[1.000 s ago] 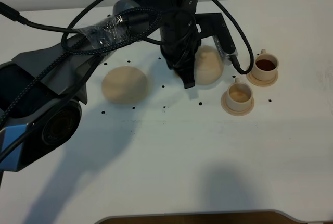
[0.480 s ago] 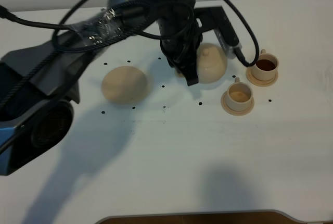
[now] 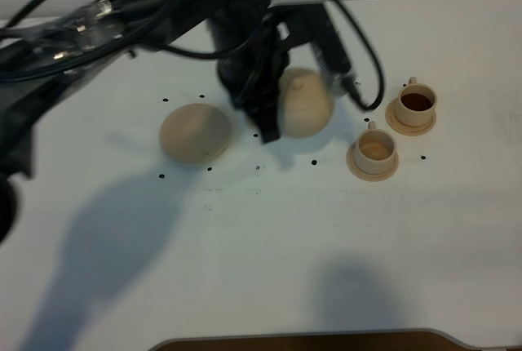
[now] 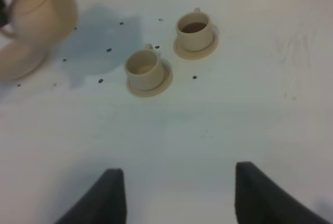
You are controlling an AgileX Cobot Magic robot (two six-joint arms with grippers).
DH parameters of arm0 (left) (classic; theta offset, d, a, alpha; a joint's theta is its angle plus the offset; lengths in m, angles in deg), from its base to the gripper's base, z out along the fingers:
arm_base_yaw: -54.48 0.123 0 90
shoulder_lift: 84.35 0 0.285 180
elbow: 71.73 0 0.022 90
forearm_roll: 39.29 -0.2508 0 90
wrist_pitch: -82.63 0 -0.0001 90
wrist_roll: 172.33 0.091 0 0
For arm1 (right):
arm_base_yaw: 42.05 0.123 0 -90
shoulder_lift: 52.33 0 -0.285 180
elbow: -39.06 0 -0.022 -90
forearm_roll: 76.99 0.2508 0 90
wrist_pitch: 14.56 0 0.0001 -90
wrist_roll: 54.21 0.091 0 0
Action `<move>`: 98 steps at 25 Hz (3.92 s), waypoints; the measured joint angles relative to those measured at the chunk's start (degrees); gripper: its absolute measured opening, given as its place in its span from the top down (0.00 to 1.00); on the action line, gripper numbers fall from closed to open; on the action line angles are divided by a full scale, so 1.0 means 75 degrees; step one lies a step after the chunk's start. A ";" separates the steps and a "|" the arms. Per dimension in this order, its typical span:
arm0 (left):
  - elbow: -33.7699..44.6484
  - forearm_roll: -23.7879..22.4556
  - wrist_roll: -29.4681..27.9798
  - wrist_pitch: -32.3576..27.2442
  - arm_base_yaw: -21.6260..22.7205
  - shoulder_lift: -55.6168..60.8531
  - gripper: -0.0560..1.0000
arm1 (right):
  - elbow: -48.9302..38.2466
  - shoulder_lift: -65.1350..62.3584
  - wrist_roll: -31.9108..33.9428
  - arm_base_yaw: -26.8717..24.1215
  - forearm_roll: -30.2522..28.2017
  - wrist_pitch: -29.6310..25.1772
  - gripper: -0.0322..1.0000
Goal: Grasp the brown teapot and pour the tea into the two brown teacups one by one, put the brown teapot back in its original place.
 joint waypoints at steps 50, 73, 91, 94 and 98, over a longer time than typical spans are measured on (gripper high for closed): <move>0.3024 -0.8406 -0.3033 0.6081 -0.1120 -0.0211 0.81 | 0.0000 0.0000 0.0000 0.0000 0.0000 0.0000 0.50; 0.3026 -1.0741 -0.3702 0.6041 -0.1204 -0.0948 0.81 | 0.0000 0.0000 0.0000 0.0000 0.0000 0.0000 0.50; 0.3026 -1.2026 -0.3692 0.5376 -0.1641 -0.0952 0.81 | 0.0000 0.0000 0.0000 0.0000 0.0000 0.0000 0.50; 0.3026 -1.2260 -0.3628 0.5360 -0.1641 -0.0952 0.81 | 0.0000 0.0000 0.0000 0.0000 0.0000 0.0000 0.50; 0.3026 -1.2480 -0.3602 0.5362 -0.1641 -0.0952 0.81 | 0.0000 0.0000 0.0000 0.0000 0.0000 0.0000 0.50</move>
